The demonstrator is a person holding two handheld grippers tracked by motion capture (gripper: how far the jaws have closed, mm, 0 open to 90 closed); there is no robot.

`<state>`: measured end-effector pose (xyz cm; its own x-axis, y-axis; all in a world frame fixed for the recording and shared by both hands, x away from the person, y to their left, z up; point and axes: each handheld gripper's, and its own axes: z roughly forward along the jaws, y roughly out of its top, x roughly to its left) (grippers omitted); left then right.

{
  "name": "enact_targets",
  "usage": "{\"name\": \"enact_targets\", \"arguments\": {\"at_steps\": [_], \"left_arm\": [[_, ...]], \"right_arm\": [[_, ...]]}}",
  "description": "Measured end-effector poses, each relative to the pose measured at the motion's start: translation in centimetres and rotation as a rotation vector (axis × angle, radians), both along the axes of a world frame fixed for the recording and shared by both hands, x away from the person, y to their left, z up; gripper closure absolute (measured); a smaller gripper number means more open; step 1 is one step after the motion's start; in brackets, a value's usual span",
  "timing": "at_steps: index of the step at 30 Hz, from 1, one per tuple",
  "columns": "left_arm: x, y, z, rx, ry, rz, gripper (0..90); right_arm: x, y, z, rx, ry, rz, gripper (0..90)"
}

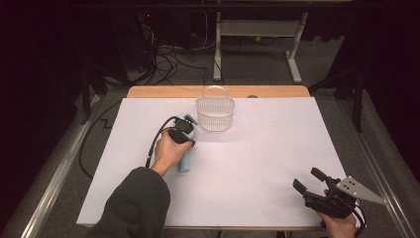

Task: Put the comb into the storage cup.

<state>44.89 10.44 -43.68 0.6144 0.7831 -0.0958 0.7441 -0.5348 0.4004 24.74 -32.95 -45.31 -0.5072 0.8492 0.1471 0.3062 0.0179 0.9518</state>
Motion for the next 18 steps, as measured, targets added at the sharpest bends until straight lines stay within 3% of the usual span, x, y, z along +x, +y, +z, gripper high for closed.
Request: {"name": "enact_targets", "arguments": {"at_steps": [18], "left_arm": [[-0.22, 0.85, -0.13, 0.004, 0.003, 0.017, 90.0]], "right_arm": [[-0.01, 0.03, 0.00, 0.000, 0.000, 0.001, 18.7]]}}
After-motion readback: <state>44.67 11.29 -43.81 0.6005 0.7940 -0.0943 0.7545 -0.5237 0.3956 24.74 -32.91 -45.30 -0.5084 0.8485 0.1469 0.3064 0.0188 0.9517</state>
